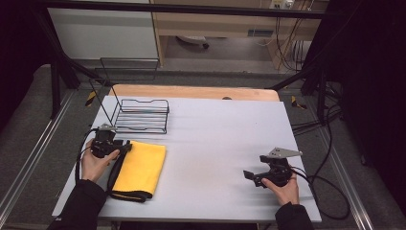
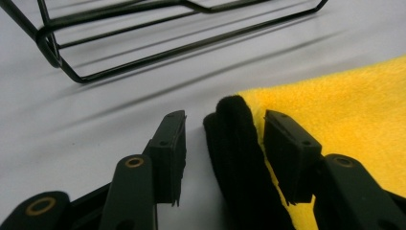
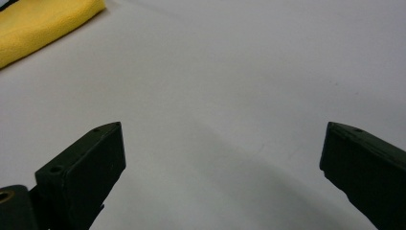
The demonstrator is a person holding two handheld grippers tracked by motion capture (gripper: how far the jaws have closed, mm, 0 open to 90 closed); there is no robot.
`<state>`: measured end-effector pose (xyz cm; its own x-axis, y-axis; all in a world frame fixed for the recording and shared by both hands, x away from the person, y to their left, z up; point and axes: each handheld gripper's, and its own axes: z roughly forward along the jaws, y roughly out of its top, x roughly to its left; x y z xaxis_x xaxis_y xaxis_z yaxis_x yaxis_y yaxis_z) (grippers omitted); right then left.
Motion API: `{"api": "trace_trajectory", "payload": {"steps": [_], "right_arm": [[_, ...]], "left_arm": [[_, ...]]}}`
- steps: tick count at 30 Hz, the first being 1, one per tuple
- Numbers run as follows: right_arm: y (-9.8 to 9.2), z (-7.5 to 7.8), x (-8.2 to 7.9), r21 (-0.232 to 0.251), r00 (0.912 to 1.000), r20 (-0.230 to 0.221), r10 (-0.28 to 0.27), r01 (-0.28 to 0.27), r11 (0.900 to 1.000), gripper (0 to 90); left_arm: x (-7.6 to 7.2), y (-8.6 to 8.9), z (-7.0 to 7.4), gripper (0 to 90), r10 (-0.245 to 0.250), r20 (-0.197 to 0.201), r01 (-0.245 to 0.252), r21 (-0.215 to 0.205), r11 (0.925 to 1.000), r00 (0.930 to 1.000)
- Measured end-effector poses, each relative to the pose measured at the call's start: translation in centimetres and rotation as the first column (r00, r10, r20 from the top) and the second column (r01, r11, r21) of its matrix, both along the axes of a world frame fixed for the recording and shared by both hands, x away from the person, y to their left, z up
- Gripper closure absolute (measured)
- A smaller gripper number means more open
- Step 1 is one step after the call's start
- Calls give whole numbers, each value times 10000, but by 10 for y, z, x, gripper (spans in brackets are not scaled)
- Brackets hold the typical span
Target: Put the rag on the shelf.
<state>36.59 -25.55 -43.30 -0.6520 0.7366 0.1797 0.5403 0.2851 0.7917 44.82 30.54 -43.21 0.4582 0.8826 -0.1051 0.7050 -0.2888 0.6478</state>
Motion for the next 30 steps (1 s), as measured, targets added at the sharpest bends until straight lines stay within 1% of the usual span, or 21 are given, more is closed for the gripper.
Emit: {"api": "trace_trajectory", "payload": {"steps": [3,4,6,10,13,14,15,16,18,20,22,23,24,27,28,29,30], "right_arm": [[2,0,0,-15,10000,5,27,-27,10000,24],[5,0,0,-29,10000,-17,70,-71,10000,24],[7,1,1,-60,9999,17,107,-107,9999,24],[13,2,2,-120,9998,15,204,-204,9997,24],[18,4,3,-98,9997,25,249,-249,9996,24],[20,4,4,-159,9995,75,305,-304,9994,24],[23,5,4,-172,9995,33,305,-304,9994,24],[27,5,4,-141,9994,18,349,-348,9993,24],[29,5,5,-165,9992,-5,388,-388,9991,24],[37,7,5,-227,9989,12,476,-476,9986,24],[40,8,6,-237,9988,22,499,-498,9985,24],[46,11,8,-163,9988,32,495,-495,9986,24],[46,11,8,-163,9988,32,495,-495,9986,24],[60,17,13,-63,9991,161,400,-399,9992,23],[71,21,17,-24,9990,280,357,-356,9994,22],[71,21,17,-24,9990,280,357,-356,9994,22],[86,24,21,-8,9991,309,303,-303,9995,21]], "left_arm": [[2,0,-4,503,-26,-86,25,-85,10000,10000],[3,1,-5,513,-22,-77,21,-152,9999,10000],[4,3,-6,519,15,-184,-22,-392,9992,9998],[6,3,-8,540,-49,-319,31,-562,9984,9995],[6,2,-9,547,-89,-258,76,-503,9987,9996],[5,2,-9,552,-110,-245,97,-511,9986,9996],[5,1,-9,575,-178,-281,160,-630,9979,9994],[5,1,-9,637,-227,-329,204,-686,9974,9992],[5,0,-9,641,-240,-319,219,-629,9978,9992],[5,0,-9,662,-273,-339,251,-649,9976,9991],[4,0,-8,671,-323,-364,297,-682,9972,9988],[4,0,-8,697,-352,-347,330,-642,9974,9988],[4,0,-8,697,-385,-340,364,-603,9975,9987],[3,-2,-7,737,-417,-255,404,-471,9981,9988],[3,-3,-7,744,-445,-214,436,-417,9982,9988],[3,-3,-7,744,-454,-193,446,-400,9982,9988],[3,-3,-7,746,-480,-178,473,-399,9981,9987]]}}
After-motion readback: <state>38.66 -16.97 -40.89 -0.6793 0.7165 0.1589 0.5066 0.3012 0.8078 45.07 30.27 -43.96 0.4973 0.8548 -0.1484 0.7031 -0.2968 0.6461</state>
